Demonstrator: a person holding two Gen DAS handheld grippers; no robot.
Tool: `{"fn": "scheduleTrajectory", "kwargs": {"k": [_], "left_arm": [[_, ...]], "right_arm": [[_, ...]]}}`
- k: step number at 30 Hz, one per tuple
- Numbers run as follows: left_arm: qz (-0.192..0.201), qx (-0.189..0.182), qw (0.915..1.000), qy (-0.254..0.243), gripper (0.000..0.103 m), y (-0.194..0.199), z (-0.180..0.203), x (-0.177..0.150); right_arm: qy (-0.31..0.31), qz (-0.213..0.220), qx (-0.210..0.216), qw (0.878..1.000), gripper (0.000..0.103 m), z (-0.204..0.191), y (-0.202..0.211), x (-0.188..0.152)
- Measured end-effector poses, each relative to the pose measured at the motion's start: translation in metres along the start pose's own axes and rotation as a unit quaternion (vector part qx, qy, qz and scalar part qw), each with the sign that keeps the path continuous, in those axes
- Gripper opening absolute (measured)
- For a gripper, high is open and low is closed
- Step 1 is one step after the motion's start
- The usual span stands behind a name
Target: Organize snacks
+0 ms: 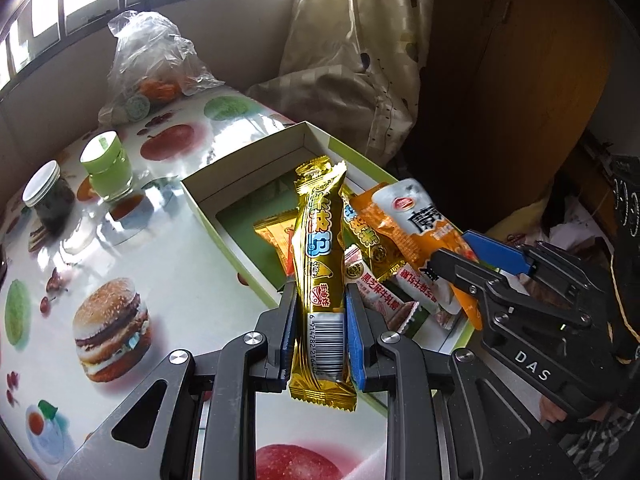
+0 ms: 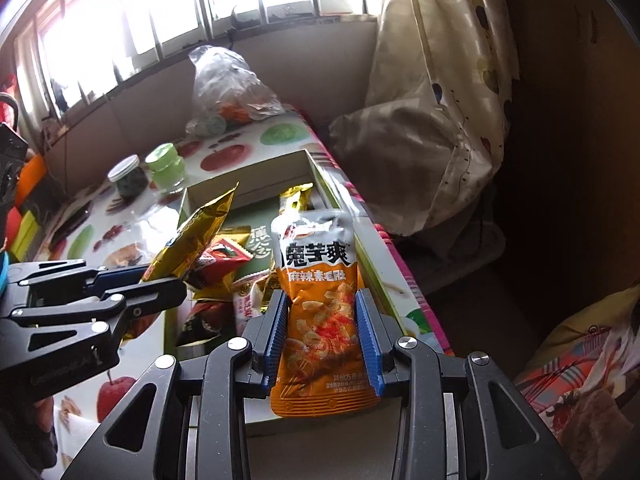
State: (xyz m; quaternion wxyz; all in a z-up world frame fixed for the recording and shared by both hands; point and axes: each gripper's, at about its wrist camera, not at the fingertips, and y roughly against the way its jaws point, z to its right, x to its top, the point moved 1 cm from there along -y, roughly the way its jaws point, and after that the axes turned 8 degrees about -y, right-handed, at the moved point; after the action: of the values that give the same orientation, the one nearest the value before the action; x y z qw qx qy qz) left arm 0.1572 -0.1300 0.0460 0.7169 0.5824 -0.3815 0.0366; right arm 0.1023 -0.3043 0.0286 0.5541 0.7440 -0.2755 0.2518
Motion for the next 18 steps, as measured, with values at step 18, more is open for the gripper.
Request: {"fn": "scheduleTrajectory", "kwargs": {"k": [18], "left_arm": [[-0.013,0.001,0.9997,0.022,0.034,-0.012,0.002,0.003]], "right_arm": [[0.004,-0.002,0.011,1.000,0.039,-0.002,-0.015,0.002]]}}
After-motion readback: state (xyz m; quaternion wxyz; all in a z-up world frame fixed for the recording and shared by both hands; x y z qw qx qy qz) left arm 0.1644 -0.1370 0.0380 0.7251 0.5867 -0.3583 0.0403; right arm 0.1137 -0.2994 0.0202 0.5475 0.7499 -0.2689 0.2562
